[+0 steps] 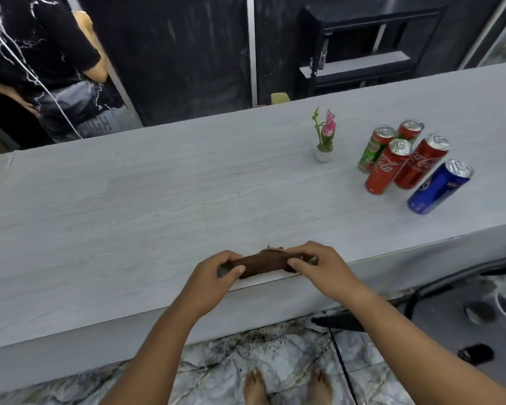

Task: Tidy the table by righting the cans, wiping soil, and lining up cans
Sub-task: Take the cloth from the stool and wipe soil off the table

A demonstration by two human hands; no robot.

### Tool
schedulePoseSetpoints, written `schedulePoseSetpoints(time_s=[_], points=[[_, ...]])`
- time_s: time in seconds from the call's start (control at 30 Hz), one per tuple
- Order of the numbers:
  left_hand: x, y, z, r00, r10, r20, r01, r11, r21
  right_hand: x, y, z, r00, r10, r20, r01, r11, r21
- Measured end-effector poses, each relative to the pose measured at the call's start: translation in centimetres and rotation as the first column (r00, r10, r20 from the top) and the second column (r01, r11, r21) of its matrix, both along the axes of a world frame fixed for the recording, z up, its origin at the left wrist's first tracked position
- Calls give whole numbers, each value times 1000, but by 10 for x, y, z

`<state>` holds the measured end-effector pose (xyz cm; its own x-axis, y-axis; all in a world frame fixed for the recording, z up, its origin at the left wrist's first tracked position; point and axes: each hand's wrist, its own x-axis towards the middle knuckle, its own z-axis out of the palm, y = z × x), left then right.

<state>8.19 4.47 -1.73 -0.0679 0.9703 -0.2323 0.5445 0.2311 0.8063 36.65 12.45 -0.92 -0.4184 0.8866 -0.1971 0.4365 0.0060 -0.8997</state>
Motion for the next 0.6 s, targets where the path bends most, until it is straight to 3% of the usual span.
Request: schedulePoseSetpoints(time_s=[0.27,0.43,0.6], points=[[121,50,19,953,-235,192,249,967,-48,132,-37,11,943,-324,-71,320,945,-63],[215,76,23,869,-457,191,471,882,-31,217,-82,11,829,-553,-84,550,833,-57],[308,85,24,715,-692,103,692,721,40,279,-132,8,661,-746,-78,745,666,-50]])
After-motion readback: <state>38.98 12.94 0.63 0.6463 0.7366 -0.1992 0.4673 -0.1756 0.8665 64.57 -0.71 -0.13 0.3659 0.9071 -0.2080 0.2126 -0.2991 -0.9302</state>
